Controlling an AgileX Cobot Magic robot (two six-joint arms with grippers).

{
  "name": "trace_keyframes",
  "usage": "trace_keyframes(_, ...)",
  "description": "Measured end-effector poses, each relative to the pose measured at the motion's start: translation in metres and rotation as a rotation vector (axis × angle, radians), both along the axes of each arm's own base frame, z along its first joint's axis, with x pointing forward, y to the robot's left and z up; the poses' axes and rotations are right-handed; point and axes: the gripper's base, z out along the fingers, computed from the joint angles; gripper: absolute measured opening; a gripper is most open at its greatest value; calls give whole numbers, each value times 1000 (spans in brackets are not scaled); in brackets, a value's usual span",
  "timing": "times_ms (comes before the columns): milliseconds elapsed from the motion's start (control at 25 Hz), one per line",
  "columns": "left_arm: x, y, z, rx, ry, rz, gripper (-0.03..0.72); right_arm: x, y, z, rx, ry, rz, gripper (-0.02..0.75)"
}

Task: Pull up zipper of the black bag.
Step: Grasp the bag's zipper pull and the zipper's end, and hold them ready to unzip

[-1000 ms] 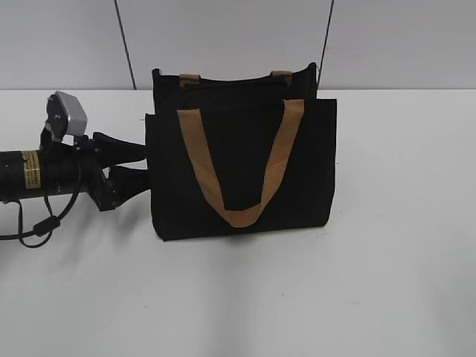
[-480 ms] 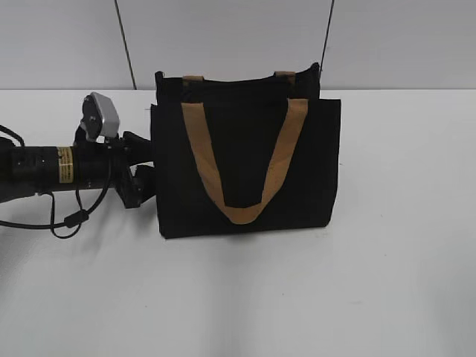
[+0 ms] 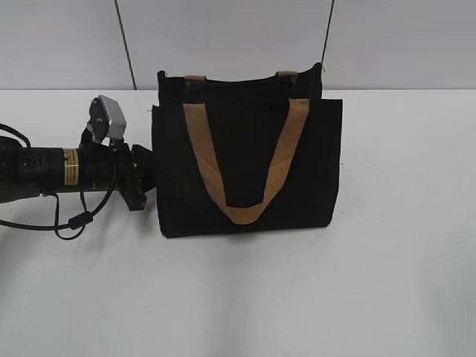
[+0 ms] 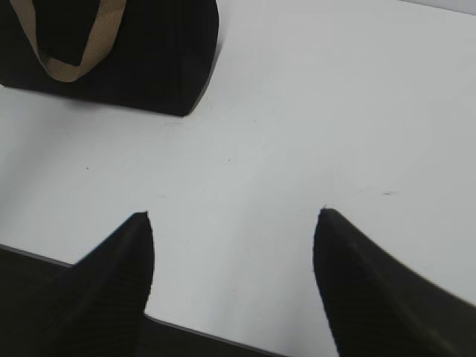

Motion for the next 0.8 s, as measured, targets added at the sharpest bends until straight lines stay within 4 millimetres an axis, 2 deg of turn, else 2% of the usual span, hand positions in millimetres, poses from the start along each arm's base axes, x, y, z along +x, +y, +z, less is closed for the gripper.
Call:
trace_keyframes(200,-1,-1,0,-20,33,0,65,0,0,0,0,0,0,521)
trace_keyframes(400,-1,-1,0,-31,61,6,21,0,0,0,0,0,0,521)
trace_keyframes(600,-4,-1,0,-32,100,-12,18,0,0,0,0,0,0,521)
trace_keyframes(800,-2,-1,18,-36,99,5,17,0,0,0,0,0,0,521)
